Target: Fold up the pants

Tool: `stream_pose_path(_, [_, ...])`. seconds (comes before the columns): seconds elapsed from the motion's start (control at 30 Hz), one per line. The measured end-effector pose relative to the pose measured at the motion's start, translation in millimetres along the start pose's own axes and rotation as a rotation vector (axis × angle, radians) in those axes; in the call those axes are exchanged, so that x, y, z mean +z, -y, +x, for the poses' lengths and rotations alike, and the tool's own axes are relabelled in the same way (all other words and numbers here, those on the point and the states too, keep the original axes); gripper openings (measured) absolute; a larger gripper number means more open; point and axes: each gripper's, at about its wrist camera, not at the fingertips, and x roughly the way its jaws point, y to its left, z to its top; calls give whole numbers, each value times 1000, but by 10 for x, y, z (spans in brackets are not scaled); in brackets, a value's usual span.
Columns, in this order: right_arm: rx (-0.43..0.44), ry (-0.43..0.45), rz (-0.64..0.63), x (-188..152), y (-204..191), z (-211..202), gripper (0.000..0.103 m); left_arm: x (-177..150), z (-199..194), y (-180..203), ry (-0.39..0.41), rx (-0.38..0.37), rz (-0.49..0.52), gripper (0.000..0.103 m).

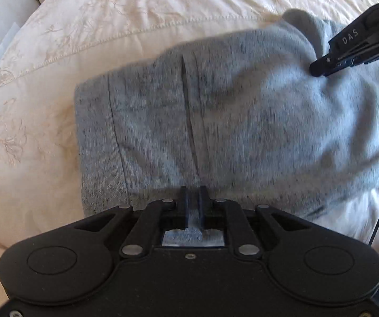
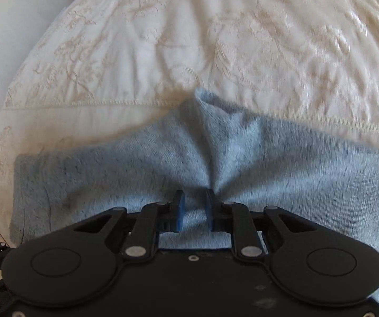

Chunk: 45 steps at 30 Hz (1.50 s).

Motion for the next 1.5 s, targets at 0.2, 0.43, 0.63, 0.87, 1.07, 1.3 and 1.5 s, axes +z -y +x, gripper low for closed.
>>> stream_pose_path(0.2, [-30, 102, -24, -22, -34, -229, 20, -87, -114, -79, -1, -35, 0, 17])
stream_pose_path(0.43, [-135, 138, 91, 513, 307, -42, 5, -68, -92, -87, -16, -49, 47, 17])
stream_pose_path(0.63, [-65, 174, 82, 226, 217, -475, 17, 78, -460, -158, 74, -86, 52, 17])
stream_pose_path(0.87, [-25, -20, 22, -824, -136, -414, 17, 503, -280, -65, 87, -191, -64, 17])
stream_pose_path(1.07, [-12, -23, 106, -1422, -152, -651, 17, 525, -188, 110, 42, -235, -61, 17])
stream_pose_path(1.3, [-69, 118, 250, -1327, 293, -941, 17, 656, -115, 352, 98, -186, -3, 18])
stream_pose_path(1.5, [-250, 63, 400, -1502, 1197, -895, 4, 460, 151, 85, 25, -111, -132, 17])
